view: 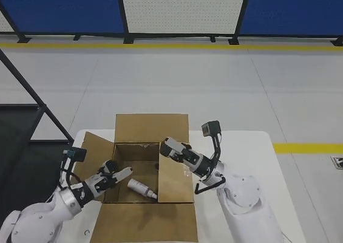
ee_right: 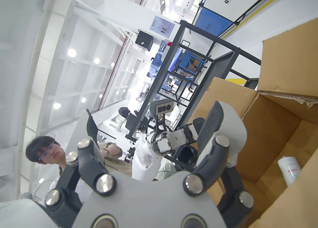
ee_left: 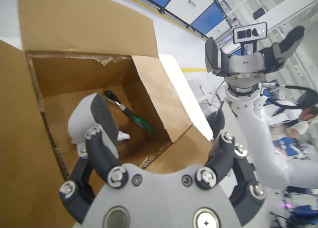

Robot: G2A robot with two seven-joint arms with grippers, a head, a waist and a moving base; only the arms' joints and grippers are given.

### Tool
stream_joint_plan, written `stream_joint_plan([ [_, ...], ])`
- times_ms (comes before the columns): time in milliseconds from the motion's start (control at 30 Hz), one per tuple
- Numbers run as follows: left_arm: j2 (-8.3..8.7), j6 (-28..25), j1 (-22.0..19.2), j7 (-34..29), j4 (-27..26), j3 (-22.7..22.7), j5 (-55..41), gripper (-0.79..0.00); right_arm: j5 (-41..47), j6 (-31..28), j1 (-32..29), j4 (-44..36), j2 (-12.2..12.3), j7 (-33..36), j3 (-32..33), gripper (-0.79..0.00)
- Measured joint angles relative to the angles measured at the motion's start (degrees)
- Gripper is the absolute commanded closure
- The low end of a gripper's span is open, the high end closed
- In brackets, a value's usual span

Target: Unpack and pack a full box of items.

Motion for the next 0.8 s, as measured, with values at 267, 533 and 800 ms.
stream_joint_plan([
  [267,-0.73,6.7,-12.8,-13.0,11.1,9.2,-11.7,-0.785,7.9,-1.7,-10.5,-11.2,3.1,13.7,11.2,-0.785],
  [533,-1.67,11.0,-18.9,-16.2,17.4,15.9,-13.5,-0.785,11.5,1.3,-15.5,-12.9,4.7,17.3,16.9,-0.785],
  [800,-1.79,11.1,-18.1,-13.9,17.0,16.7,-12.6,-0.785,12.3,1.6,-15.8,-12.1,4.8,16.7,15.6,-0.785],
])
